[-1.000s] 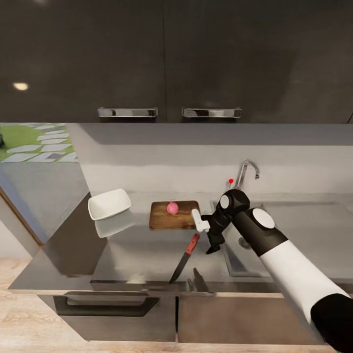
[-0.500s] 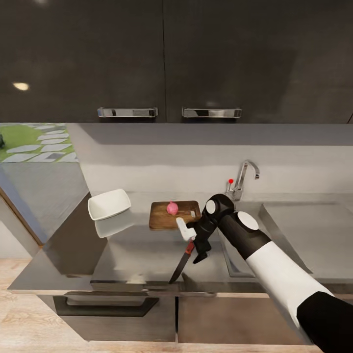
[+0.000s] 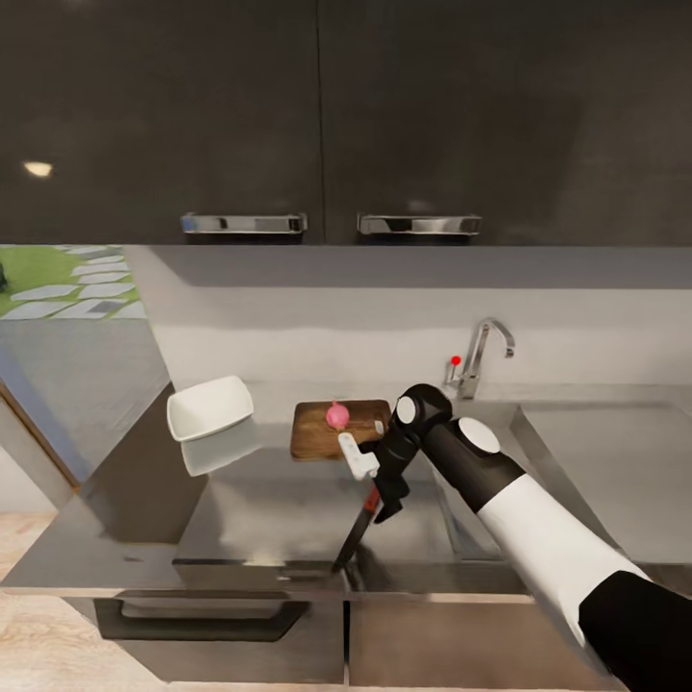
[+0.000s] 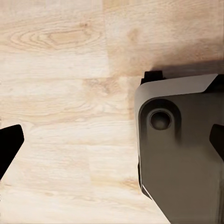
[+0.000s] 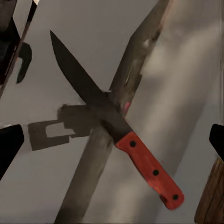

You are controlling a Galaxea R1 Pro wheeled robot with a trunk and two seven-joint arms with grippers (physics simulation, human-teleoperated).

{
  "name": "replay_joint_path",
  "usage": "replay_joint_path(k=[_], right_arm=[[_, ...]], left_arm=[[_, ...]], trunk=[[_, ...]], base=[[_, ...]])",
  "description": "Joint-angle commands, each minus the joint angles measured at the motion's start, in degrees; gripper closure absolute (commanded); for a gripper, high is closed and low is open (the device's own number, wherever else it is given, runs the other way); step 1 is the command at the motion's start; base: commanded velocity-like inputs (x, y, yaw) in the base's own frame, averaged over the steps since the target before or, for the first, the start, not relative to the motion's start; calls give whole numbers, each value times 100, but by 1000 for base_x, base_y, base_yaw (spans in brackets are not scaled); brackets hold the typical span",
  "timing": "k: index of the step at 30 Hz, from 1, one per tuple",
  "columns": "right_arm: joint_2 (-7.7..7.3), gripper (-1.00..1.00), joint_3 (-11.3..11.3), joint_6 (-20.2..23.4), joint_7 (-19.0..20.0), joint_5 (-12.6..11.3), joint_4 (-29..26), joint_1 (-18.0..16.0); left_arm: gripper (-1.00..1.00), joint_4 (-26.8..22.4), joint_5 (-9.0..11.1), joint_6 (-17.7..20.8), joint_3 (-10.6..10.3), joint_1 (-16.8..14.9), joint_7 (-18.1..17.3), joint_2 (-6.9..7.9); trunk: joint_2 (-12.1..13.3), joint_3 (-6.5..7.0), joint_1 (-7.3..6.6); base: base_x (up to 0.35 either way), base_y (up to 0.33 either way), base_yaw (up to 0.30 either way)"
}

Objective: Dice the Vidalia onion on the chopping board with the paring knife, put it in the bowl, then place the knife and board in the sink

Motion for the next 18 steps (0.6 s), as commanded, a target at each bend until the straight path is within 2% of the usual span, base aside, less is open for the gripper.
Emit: replay_joint_path(k=[1,7,14,18], right_arm=[[6,-100,33,49,24,18,29,-6],[80,-100,74,-195,24,18,174,-6],[101,-100,80,-277,14,18,395,-7],[100,-100,114,-498,12,18,598,-5]], left_arm=[[-100,10,47,9,-49,-7,11,-4],[-100,12,47,9,-49,-7,11,-3],[-100,13,47,9,-48,-7,11,-4],[-100,13,47,9,-48,-7,11,2]], trunk=[[-12,-12,6],[-12,-12,6],[-12,-12,6],[-12,-12,6]], base=[[268,0,0],[279,0,0],[281,0,0],[182,0,0]])
